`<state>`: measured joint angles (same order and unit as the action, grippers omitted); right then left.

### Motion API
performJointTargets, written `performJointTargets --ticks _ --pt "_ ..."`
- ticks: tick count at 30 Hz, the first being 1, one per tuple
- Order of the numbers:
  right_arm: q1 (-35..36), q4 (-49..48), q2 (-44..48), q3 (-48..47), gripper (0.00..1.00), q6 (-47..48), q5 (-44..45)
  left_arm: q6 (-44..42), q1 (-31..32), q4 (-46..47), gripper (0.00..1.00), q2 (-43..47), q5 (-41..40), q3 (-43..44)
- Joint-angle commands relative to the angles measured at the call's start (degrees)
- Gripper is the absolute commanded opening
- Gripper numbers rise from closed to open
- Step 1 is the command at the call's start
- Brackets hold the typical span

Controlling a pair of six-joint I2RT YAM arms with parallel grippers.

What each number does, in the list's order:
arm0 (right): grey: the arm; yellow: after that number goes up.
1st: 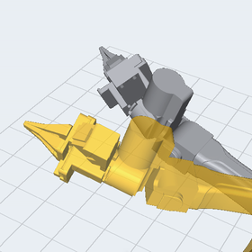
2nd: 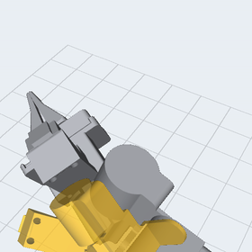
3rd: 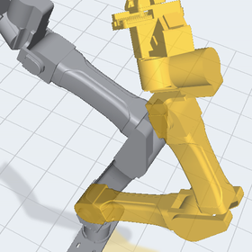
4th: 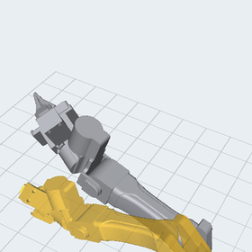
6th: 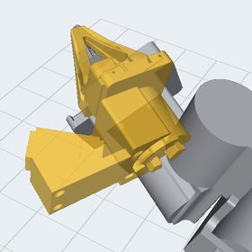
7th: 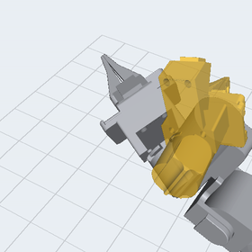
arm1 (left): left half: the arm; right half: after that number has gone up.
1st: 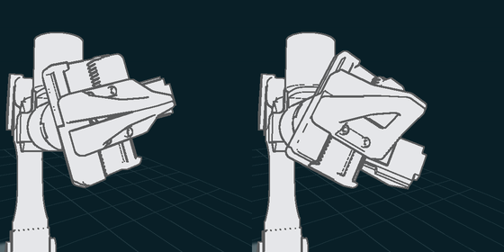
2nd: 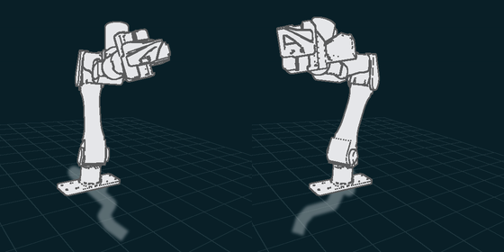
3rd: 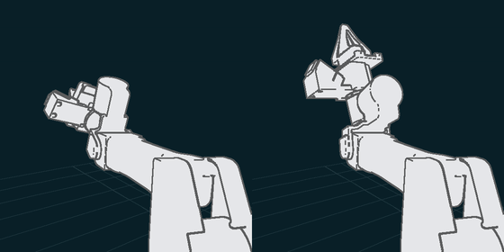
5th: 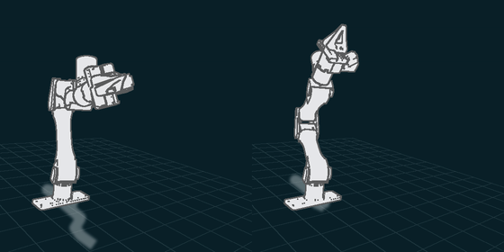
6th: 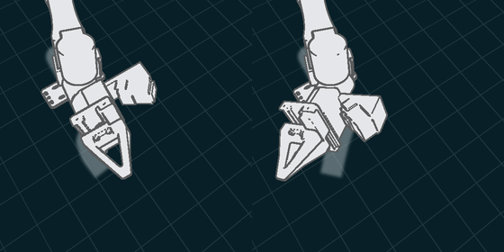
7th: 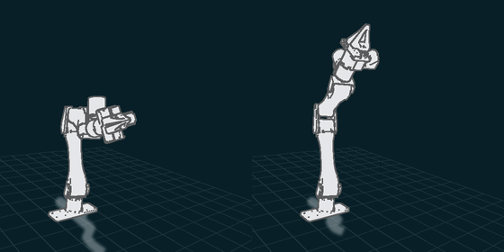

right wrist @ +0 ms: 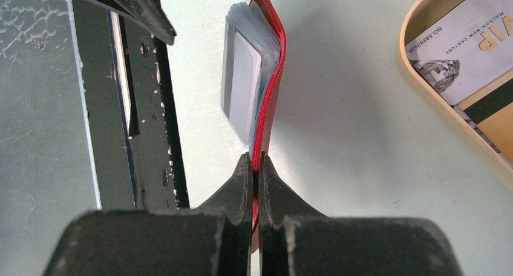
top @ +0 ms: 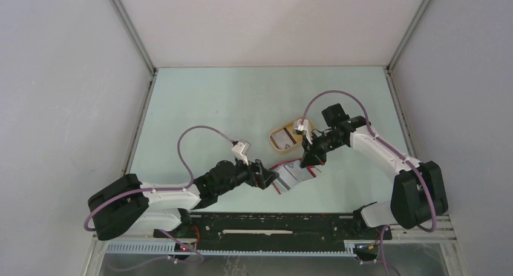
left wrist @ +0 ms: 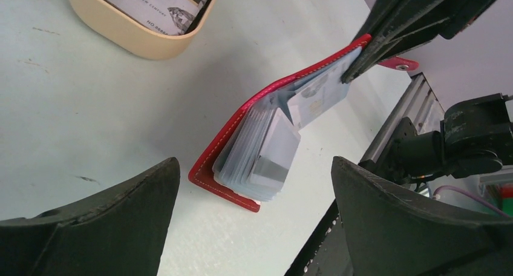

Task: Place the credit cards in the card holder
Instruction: Close the card holder at the center of the board.

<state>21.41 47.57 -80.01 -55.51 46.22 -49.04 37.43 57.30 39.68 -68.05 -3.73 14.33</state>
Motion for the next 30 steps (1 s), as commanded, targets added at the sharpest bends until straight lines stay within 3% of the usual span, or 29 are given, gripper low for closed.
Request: performJointTargets --ticks 1,8,23,26,30 --pt "0.1 0.4 2.7 -0.3 0.0 2.2 -2.9 2.5 -1.1 3.4 0.99 -1.7 0.3 -0.3" --pt "0.0 1.2 3.8 -0.3 0.0 3.5 -3.3 2.0 -2.0 1.0 0.9 -6.1 3.3 3.3" --pt "-0.2 4.2 4.9 -0.9 0.0 7.0 -5.9 -0.3 -3.0 3.7 0.85 -11.8 12.7 6.9" --pt "-0.2 4.6 4.7 -1.2 0.0 7.3 -6.1 1.5 -4.2 7.7 0.81 -12.6 14.9 5.6" --pt "-0.3 4.5 4.0 -1.5 0.0 6.0 -5.9 2.6 -5.0 12.2 0.65 -13.4 18.0 4.1"
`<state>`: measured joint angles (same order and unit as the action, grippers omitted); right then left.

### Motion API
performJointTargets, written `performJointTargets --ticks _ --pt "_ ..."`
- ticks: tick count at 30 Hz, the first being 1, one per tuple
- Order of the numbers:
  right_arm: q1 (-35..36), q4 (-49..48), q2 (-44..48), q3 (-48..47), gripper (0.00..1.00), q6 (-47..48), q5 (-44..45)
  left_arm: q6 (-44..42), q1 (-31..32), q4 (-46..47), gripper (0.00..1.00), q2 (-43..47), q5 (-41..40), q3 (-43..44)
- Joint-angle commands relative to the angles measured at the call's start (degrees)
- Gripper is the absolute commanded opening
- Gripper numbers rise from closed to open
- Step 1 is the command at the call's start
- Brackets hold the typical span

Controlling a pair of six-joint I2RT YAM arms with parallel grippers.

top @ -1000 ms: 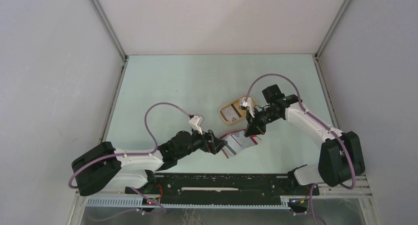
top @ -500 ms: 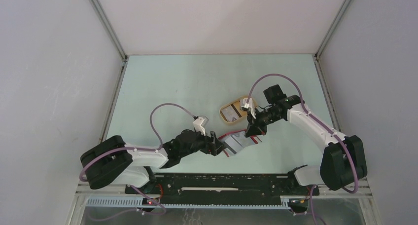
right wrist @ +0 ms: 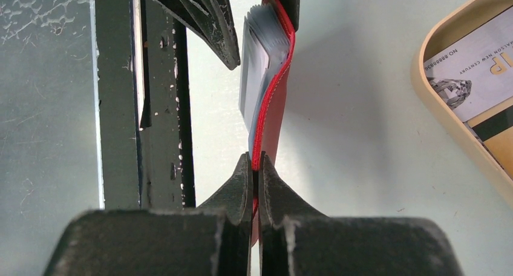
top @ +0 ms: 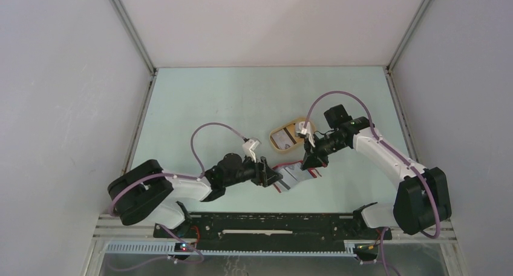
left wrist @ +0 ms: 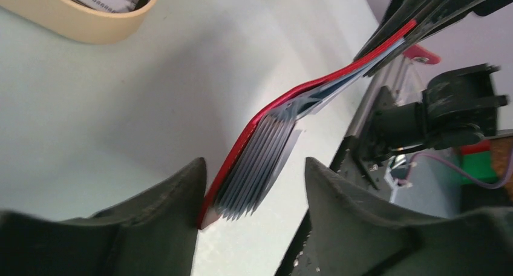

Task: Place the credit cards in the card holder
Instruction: Close the card holder at the center of the board.

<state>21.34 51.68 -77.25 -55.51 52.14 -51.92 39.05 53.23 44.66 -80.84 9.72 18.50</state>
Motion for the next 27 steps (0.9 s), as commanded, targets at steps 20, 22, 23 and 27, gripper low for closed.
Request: performJointTargets --ticks 20,22,23,27 --pt "4.7 -5.5 -7.2 -3.3 0.0 -21.3 4.1 17.2 -0.4 8.4 0.29 -2.5 7.1 -0.8" --pt "5.5 -6.2 -8.5 -3.6 0.0 -23.1 5.0 18.1 -0.3 8.4 0.32 -2.3 6.9 -1.1" --pt "5.7 -6.4 -9.3 -3.7 0.0 -23.9 5.5 18.5 -0.3 8.4 0.33 -2.0 6.5 -1.4" --pt "6.5 -7.0 -12.0 -4.0 0.0 -26.0 6.9 19.6 -0.1 6.5 0.37 0.4 5.6 -2.3"
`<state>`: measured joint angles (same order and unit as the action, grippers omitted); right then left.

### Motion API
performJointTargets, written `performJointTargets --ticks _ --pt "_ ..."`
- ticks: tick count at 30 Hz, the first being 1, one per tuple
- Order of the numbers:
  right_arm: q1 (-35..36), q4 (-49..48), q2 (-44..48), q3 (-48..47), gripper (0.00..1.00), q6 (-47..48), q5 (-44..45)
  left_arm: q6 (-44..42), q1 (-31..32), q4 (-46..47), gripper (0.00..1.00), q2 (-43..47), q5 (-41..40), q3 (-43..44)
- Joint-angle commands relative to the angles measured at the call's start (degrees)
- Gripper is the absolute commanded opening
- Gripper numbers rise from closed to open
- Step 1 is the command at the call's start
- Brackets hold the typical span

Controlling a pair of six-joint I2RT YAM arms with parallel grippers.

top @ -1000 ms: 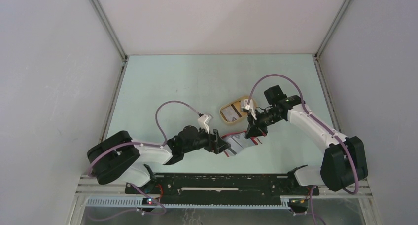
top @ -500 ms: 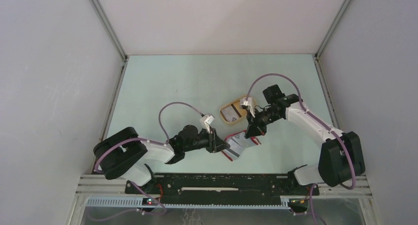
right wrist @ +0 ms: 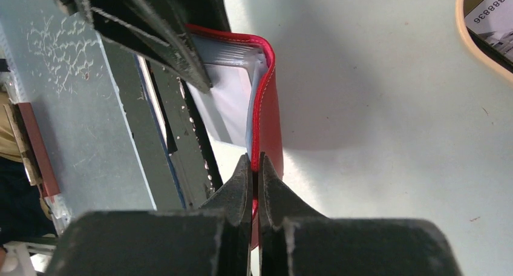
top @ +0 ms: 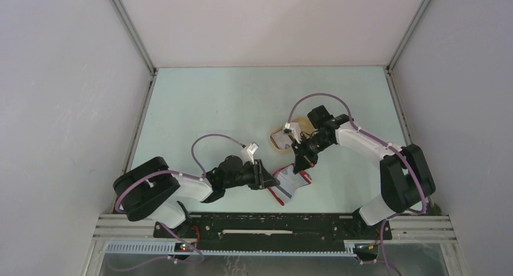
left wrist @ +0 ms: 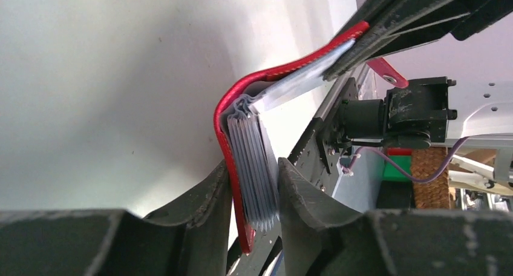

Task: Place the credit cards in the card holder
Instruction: Close the card holder at the center of the board.

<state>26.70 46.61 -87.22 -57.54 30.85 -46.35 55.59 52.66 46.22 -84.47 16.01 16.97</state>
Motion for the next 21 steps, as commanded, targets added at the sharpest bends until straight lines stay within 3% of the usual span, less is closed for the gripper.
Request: performJointTargets --ticks 1,8,21 --pt "1.4 -2.0 -2.6 -2.0 0.0 -5.1 1.4 3.2 0.6 4.5 0.38 5.1 -0.8 -0.8" --pt "1.5 -2.7 -6.2 -2.2 0.0 -7.6 0.8 2.7 1.7 1.2 0.49 9.3 -0.8 -0.4" --pt "-0.6 -1.7 -11.1 -3.3 0.0 -9.1 -1.9 2.2 1.7 3.8 0.5 1.9 0.4 4.7"
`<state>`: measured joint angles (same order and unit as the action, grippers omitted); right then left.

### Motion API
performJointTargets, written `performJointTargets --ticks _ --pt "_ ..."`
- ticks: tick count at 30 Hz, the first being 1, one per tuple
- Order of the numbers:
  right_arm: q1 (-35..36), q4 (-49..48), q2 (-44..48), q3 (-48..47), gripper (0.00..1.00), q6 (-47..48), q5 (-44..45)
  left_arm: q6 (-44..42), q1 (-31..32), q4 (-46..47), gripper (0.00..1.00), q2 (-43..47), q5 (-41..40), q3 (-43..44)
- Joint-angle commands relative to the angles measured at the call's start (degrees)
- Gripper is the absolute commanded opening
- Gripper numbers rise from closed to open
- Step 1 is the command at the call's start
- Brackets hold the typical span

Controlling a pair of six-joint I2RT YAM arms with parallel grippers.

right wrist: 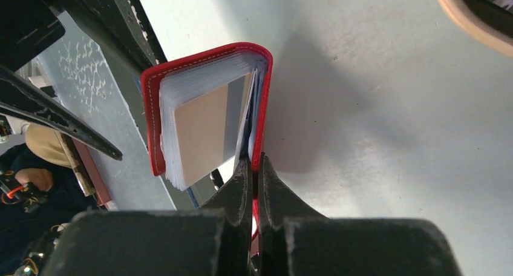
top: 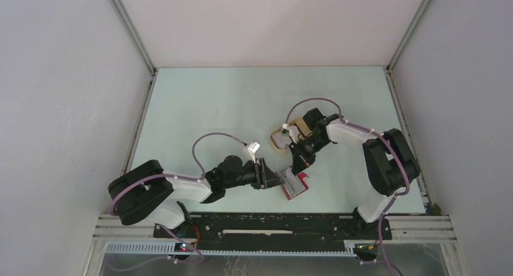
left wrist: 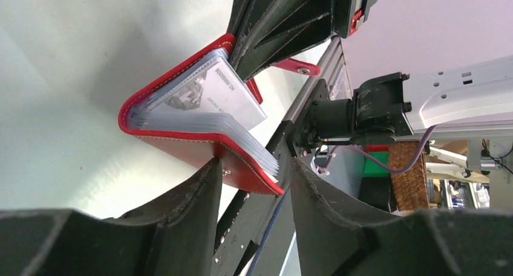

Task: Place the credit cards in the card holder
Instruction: Close the card holder at the center of the board.

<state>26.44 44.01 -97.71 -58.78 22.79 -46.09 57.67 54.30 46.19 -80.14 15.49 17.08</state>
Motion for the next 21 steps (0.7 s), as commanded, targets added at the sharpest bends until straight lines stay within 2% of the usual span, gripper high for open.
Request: performJointTargets --ticks 1,9,21 --pt "-0.4 1.0 -0.7 -2.1 0.0 -1.0 -2.2 0.3 0.1 4.4 0.49 -3.3 1.1 4.9" --pt "0.0 1.5 -2.3 -2.4 0.07 -1.2 -1.6 1.1 0.1 7.2 0.45 -6.2 0.7 6.3" --pt "-1.1 1.1 1.3 -3.3 0.34 -1.6 3.0 1.2 0.1 6.5 0.42 -12.3 -0.7 8.4"
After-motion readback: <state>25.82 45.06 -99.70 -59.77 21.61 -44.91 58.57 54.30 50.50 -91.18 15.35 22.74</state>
